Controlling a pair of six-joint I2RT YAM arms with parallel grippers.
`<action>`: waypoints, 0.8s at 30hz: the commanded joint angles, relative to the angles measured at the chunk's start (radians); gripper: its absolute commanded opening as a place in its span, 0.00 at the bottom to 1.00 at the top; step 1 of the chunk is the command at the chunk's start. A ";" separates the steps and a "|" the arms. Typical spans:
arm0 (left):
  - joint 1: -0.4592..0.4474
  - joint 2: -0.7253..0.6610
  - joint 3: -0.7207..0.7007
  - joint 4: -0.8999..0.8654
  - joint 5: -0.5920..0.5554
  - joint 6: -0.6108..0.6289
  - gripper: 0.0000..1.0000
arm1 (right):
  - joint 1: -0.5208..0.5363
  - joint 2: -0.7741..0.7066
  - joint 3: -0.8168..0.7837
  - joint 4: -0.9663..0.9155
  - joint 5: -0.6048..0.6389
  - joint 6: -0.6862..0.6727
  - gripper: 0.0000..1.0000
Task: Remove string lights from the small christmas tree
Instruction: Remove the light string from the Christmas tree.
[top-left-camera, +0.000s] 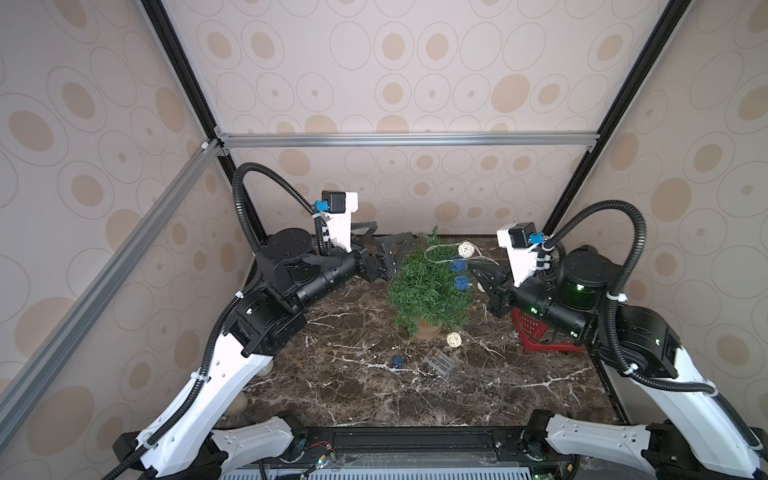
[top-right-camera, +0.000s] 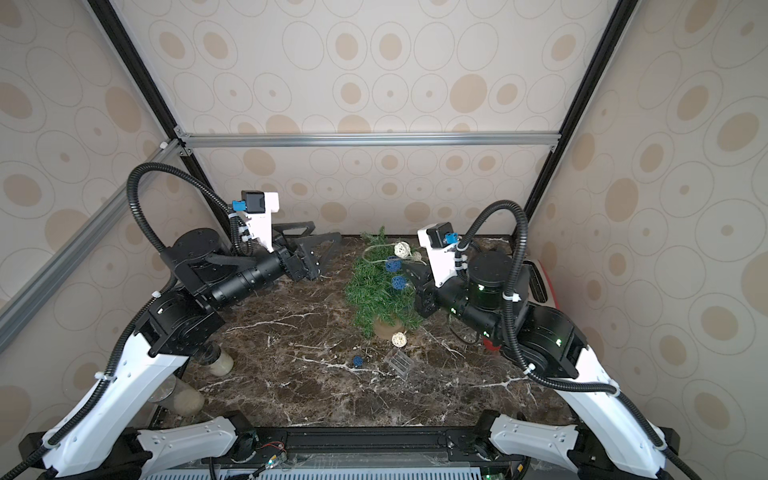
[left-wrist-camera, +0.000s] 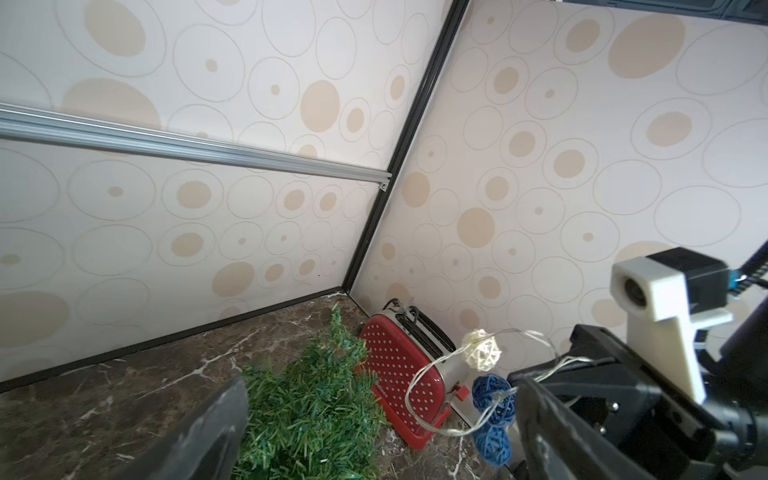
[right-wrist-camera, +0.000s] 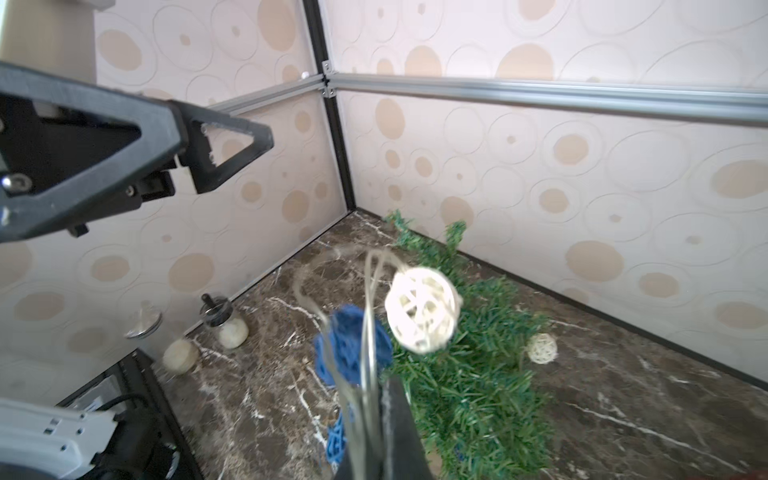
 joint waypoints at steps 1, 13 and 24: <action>-0.007 -0.034 0.011 -0.041 -0.081 0.075 0.99 | 0.002 0.034 0.075 -0.040 0.151 -0.064 0.00; -0.008 -0.068 -0.020 -0.061 -0.155 0.120 0.99 | -0.024 0.131 0.281 0.005 0.326 -0.198 0.00; -0.007 -0.067 -0.022 -0.053 -0.166 0.142 1.00 | -0.048 0.214 0.411 0.082 0.400 -0.295 0.00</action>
